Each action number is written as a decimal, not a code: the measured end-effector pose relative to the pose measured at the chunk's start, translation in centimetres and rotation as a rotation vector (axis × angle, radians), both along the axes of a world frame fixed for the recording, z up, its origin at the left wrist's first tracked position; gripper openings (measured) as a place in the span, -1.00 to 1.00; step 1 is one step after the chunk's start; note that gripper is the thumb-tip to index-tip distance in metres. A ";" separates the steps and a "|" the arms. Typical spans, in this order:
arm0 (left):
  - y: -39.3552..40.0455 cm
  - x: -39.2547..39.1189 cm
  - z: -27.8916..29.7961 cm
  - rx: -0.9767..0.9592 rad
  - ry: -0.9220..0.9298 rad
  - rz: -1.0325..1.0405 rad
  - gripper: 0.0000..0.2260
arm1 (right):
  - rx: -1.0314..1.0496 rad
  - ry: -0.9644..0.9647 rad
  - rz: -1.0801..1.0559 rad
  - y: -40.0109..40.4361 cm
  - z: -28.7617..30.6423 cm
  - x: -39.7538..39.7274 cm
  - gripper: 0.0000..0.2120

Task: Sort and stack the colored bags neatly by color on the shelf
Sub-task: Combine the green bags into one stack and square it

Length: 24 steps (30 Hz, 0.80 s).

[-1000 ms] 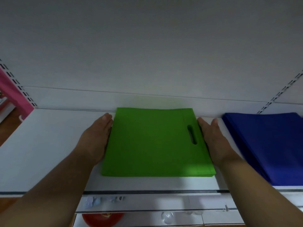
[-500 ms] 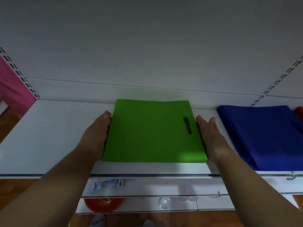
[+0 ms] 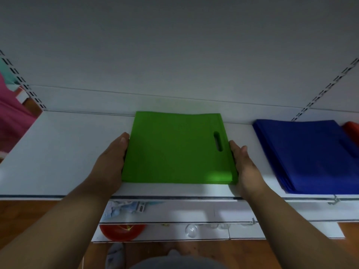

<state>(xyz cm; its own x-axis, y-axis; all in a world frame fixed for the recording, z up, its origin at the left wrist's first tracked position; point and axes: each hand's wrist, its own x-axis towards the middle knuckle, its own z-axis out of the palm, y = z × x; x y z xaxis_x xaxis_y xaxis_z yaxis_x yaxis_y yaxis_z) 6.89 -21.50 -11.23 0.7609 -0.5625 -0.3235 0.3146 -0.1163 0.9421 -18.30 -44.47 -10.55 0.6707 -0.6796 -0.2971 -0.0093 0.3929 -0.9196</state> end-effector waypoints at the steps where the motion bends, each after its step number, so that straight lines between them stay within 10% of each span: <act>1: -0.1 0.1 0.1 0.013 0.005 0.004 -0.64 | -0.012 0.024 -0.010 0.0 0.1 0.1 -0.32; 24: 0.3 -2.1 0.5 -0.063 0.027 0.106 -0.66 | -0.327 0.161 0.073 1.6 1.5 -0.8 -0.47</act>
